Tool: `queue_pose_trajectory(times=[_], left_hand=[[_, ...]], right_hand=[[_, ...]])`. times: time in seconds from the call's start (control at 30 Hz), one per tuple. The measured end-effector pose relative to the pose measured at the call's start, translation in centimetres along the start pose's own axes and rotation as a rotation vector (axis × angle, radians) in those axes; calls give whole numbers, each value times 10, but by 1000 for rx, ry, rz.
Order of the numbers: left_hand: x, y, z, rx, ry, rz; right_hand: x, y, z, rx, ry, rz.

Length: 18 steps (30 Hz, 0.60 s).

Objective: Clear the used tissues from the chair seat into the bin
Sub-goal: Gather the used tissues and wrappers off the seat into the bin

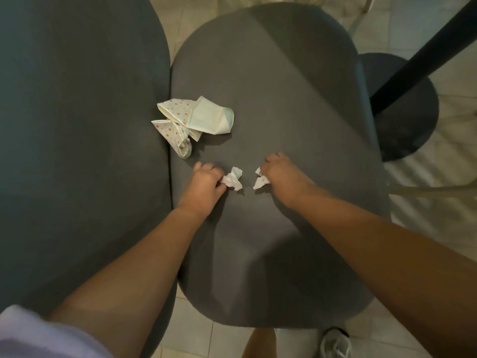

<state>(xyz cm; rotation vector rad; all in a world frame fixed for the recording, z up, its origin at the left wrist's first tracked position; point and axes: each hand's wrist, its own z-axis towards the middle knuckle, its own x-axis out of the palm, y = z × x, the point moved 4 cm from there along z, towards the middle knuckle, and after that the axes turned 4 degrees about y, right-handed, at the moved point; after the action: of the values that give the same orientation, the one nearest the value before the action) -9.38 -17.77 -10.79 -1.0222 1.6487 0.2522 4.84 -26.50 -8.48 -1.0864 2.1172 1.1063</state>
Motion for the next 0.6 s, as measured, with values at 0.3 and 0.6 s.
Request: queue_pose_trajectory(times=[0.3,0.6], left_hand=[[-8,-72,-12,246,63,75],[-18,-170,-36,493,-12,120]], right_hand=[[-25,-27,-67,60,-45,40],[-43,-64,-156,120,-204,23]])
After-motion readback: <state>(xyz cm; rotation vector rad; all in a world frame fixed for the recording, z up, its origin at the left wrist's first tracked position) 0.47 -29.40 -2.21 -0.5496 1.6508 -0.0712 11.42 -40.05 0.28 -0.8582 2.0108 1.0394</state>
